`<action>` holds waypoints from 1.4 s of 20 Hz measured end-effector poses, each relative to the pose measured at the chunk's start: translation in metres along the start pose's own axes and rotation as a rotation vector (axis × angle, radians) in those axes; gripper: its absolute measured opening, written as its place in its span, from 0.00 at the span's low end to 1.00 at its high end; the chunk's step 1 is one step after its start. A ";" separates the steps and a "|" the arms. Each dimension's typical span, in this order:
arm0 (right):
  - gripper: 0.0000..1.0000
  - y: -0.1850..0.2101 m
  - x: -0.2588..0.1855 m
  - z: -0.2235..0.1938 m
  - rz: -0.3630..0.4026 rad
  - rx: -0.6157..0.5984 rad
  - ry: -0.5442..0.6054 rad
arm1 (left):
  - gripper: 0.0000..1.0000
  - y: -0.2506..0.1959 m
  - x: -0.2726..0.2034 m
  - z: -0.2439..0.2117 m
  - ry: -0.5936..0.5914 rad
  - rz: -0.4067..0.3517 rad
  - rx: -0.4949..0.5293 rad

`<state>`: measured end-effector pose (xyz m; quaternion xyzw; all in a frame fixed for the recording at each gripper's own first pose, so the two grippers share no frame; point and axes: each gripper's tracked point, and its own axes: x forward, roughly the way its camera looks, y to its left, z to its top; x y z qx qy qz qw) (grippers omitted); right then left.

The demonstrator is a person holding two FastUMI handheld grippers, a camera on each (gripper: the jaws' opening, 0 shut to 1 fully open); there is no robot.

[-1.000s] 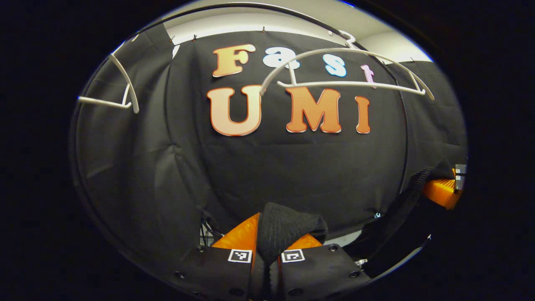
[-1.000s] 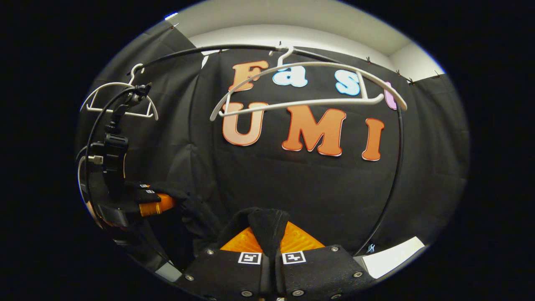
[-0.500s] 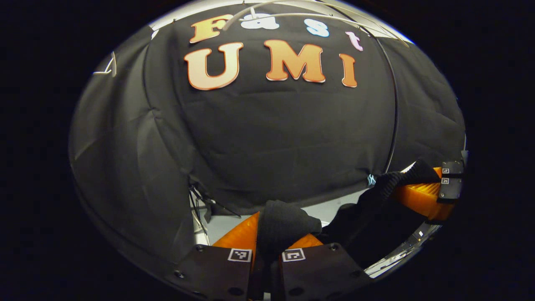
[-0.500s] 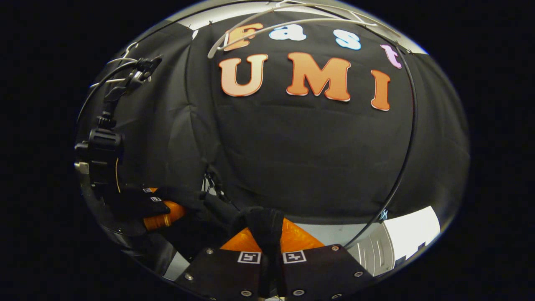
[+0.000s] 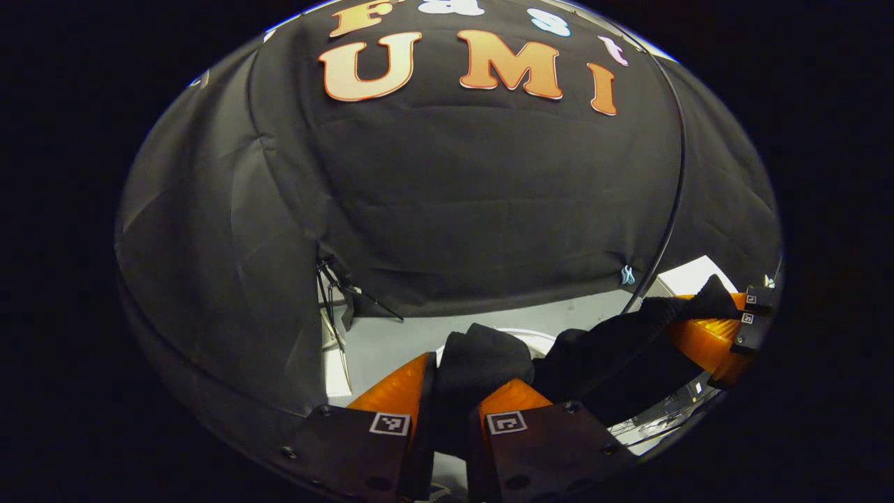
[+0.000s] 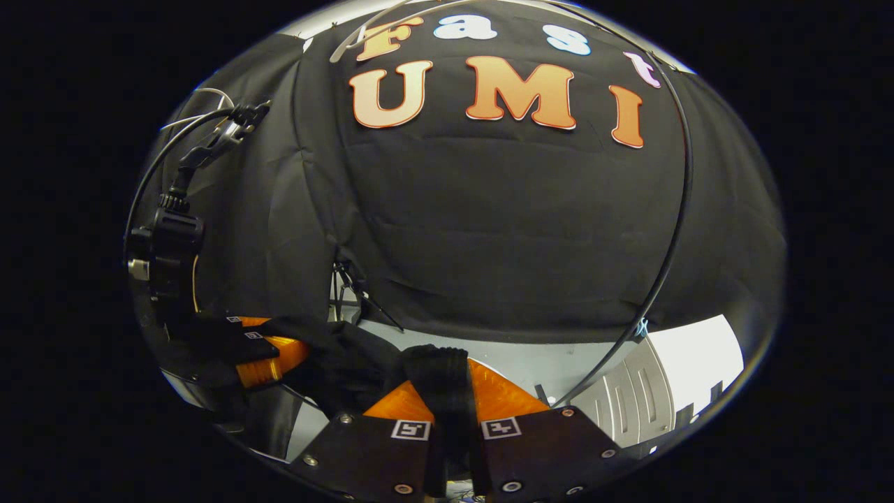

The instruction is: Grasp the clothes on the hanger with both hands and then place them into the laundry hamper below.

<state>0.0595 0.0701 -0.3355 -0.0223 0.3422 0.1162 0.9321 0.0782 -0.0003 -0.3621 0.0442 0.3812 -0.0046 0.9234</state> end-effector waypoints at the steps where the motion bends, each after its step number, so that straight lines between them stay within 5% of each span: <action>1: 0.14 0.000 -0.001 -0.004 0.003 -0.006 0.007 | 0.28 0.002 0.001 -0.005 0.012 0.000 -0.015; 2: 0.22 0.000 0.000 -0.007 -0.004 -0.012 0.013 | 0.30 0.000 0.005 -0.015 0.041 -0.013 -0.028; 3: 0.42 -0.003 0.001 -0.015 -0.011 -0.013 0.030 | 0.43 -0.001 0.005 -0.025 0.083 -0.014 -0.043; 5: 0.43 0.001 0.000 -0.028 0.000 0.005 0.051 | 0.56 0.003 0.008 -0.033 0.099 0.008 -0.060; 7: 0.52 0.003 -0.003 -0.029 0.004 0.031 0.041 | 0.85 0.011 0.008 -0.031 0.091 0.021 -0.051; 8: 0.64 0.001 -0.003 -0.031 -0.005 0.029 0.045 | 1.00 0.015 0.008 -0.030 0.088 0.033 -0.040; 13: 0.87 -0.005 -0.003 -0.044 -0.028 0.038 0.081 | 0.98 0.018 0.002 -0.032 0.074 0.034 -0.041; 21: 0.88 -0.015 -0.034 -0.041 -0.053 0.062 0.073 | 0.99 0.036 -0.035 -0.018 0.001 0.063 -0.072; 28: 0.92 -0.029 -0.096 0.034 -0.091 0.062 -0.086 | 0.98 0.061 -0.109 0.048 -0.205 0.101 -0.078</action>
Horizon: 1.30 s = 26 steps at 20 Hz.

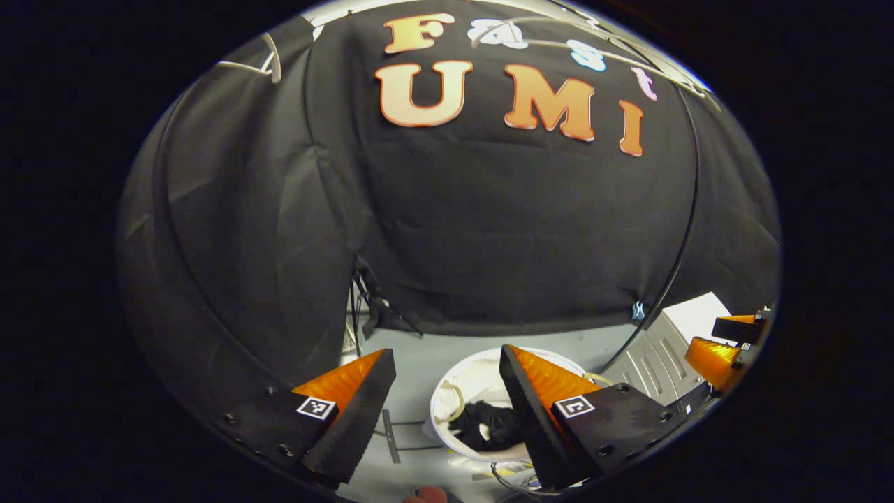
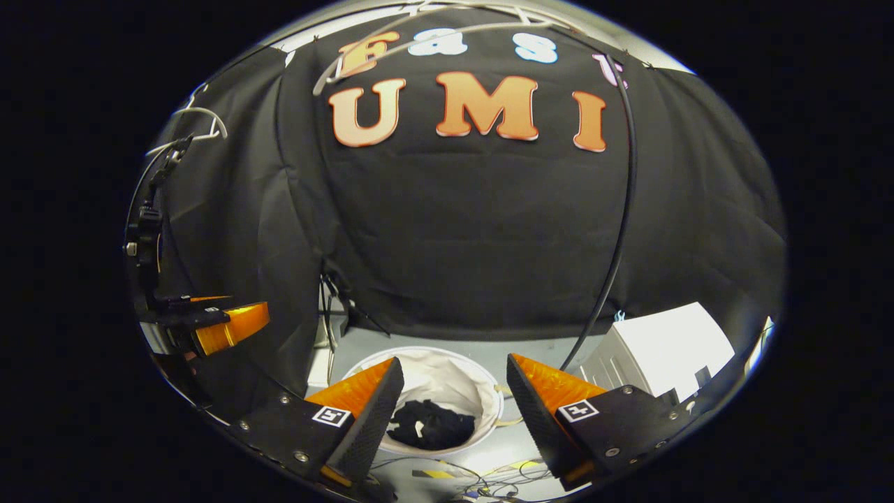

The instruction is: Grasp the clothes on the hanger with both hands and then place them into the laundry hamper below.

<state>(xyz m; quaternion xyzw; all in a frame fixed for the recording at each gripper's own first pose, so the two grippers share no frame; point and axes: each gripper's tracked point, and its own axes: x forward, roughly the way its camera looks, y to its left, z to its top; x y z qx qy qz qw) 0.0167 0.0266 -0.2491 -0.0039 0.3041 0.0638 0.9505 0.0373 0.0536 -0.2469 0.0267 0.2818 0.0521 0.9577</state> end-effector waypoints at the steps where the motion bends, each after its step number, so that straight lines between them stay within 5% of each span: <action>1: 0.92 -0.002 -0.009 0.014 -0.003 0.002 -0.027 | 0.98 0.005 -0.009 0.014 -0.037 0.007 0.002; 13: 0.92 -0.036 -0.124 0.175 -0.038 0.016 -0.386 | 0.97 0.035 -0.115 0.155 -0.341 0.046 -0.043; 23: 0.92 -0.068 -0.170 0.214 -0.096 0.010 -0.534 | 0.94 0.041 -0.174 0.206 -0.522 0.051 -0.076; 24: 1.00 -0.070 -0.171 0.216 -0.104 0.008 -0.544 | 0.94 0.043 -0.178 0.208 -0.536 0.056 -0.083; 26: 1.00 -0.074 -0.174 0.219 -0.113 0.002 -0.552 | 0.94 0.043 -0.181 0.210 -0.548 0.063 -0.090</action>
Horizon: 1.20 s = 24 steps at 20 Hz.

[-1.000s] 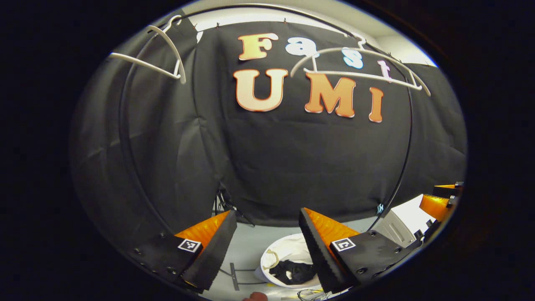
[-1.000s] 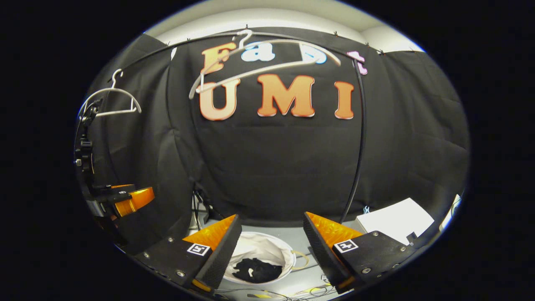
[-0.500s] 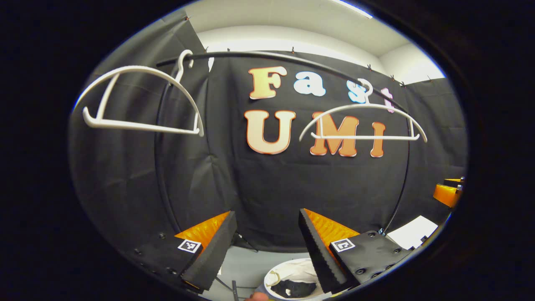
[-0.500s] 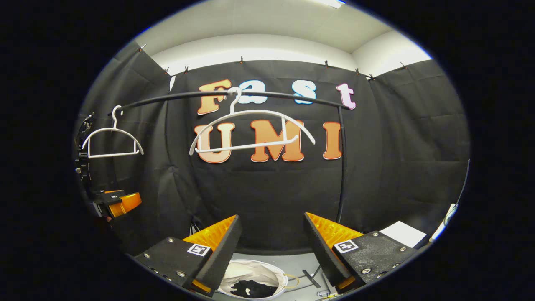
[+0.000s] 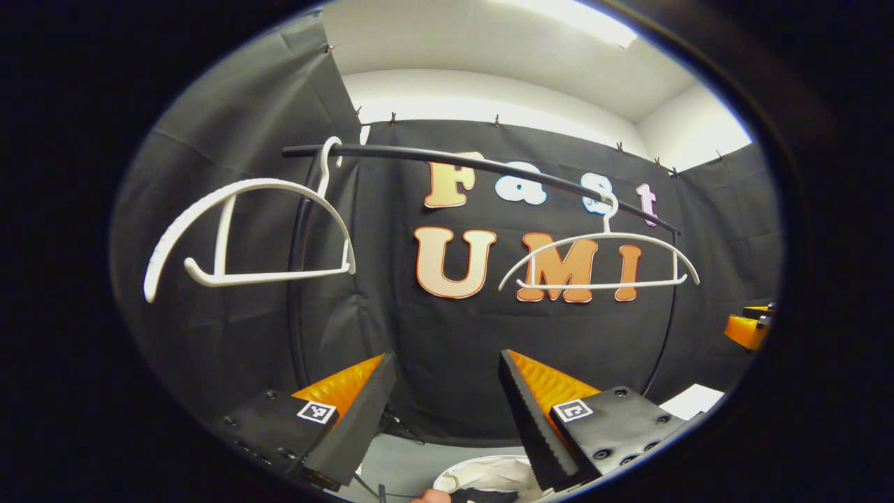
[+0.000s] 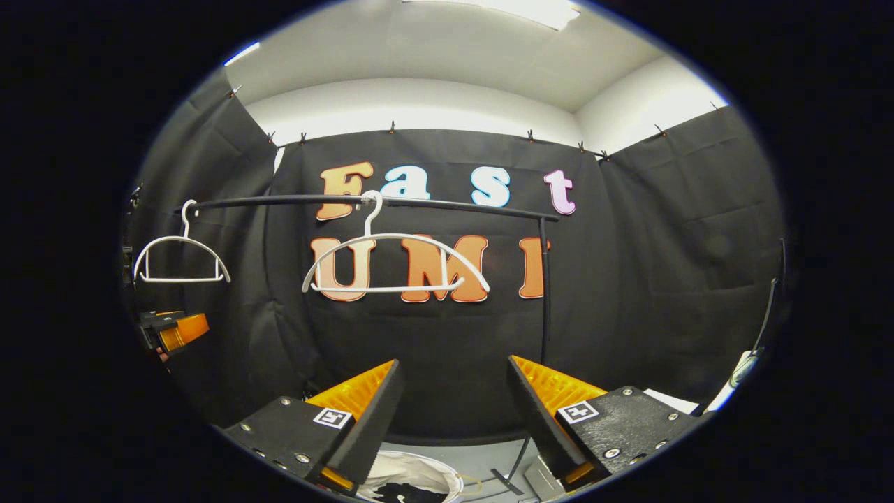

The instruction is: Grasp the clothes on the hanger with both hands and then place them into the laundry hamper below.

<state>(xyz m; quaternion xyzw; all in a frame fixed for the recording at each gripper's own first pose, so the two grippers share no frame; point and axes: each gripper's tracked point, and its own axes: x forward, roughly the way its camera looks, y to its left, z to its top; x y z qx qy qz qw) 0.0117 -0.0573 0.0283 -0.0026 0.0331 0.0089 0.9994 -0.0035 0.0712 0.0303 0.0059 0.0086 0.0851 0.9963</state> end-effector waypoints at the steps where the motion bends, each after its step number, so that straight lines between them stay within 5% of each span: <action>1: 1.00 0.000 0.000 0.003 0.001 -0.002 -0.003 | 0.94 0.002 -0.001 0.003 -0.004 0.007 0.003; 3: 1.00 0.000 -0.004 0.010 0.004 -0.010 -0.018 | 1.00 0.004 -0.007 0.018 -0.014 0.011 0.006; 4: 0.99 0.000 -0.007 0.011 0.004 -0.020 -0.024 | 0.94 0.005 -0.009 0.024 -0.024 0.010 0.005; 6: 0.97 -0.002 -0.011 0.013 -0.006 -0.035 -0.033 | 1.00 0.005 -0.014 0.032 -0.042 0.010 0.011; 10: 0.92 -0.003 -0.017 0.011 -0.019 -0.029 -0.019 | 0.97 0.000 -0.020 0.038 -0.052 -0.007 0.025; 17: 0.92 -0.011 -0.023 0.011 -0.040 -0.024 -0.020 | 0.98 -0.008 -0.028 0.040 -0.052 -0.025 0.022; 18: 0.99 -0.011 -0.024 0.009 -0.040 -0.023 -0.020 | 0.98 -0.008 -0.028 0.040 -0.051 -0.022 0.020; 22: 0.92 -0.009 -0.024 0.009 -0.036 -0.024 -0.019 | 0.97 -0.003 -0.033 0.038 -0.044 -0.013 0.013; 24: 0.99 -0.009 -0.025 0.009 -0.034 -0.020 -0.020 | 0.97 0.000 -0.035 0.037 -0.040 -0.008 0.011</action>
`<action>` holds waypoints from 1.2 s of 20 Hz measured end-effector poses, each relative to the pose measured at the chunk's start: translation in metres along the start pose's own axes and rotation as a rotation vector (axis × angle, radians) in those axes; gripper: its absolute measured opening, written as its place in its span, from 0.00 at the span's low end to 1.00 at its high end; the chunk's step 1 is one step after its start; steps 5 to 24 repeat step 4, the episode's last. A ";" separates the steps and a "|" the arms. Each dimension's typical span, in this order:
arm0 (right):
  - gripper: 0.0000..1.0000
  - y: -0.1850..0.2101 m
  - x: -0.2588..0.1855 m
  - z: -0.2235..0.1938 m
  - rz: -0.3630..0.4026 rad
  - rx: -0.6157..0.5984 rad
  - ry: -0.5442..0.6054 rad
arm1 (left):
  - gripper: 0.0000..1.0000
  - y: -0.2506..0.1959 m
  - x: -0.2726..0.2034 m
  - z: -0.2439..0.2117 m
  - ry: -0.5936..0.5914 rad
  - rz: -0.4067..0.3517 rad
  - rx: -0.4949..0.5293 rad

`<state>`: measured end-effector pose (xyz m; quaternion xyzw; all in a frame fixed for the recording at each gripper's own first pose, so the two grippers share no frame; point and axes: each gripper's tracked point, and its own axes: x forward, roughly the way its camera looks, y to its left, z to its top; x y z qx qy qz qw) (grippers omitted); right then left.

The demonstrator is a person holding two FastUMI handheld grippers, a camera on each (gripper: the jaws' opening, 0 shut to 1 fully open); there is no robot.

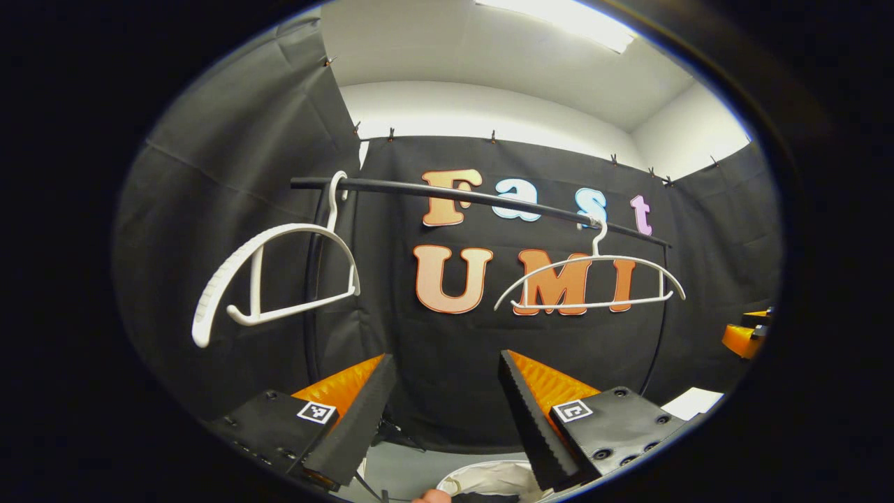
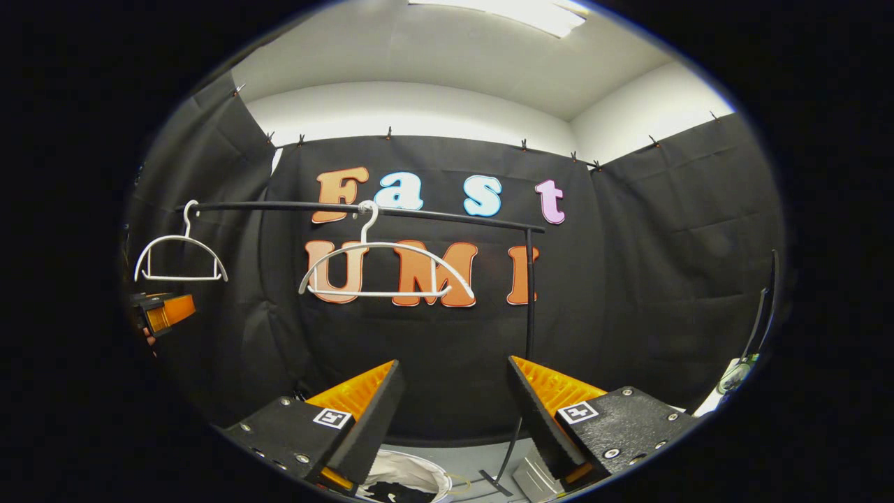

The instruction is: Grasp the clothes on the hanger with both hands and then place them into the laundry hamper below.

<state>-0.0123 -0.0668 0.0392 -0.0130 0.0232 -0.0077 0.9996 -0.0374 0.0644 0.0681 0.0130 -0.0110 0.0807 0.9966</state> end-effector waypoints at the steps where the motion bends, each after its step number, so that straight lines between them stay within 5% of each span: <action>1: 0.99 0.000 0.000 0.000 0.001 0.004 0.001 | 0.97 0.001 0.000 -0.001 0.002 0.001 -0.002; 2: 0.92 0.000 0.001 -0.001 0.003 0.008 0.001 | 0.97 0.002 -0.001 -0.001 0.004 0.005 -0.003; 3: 0.99 0.001 0.001 -0.001 0.005 0.010 0.002 | 0.97 0.003 -0.002 -0.002 0.007 0.008 -0.002; 24: 0.99 0.000 0.001 -0.002 0.006 0.004 0.004 | 0.97 0.002 -0.002 -0.002 0.007 0.010 -0.002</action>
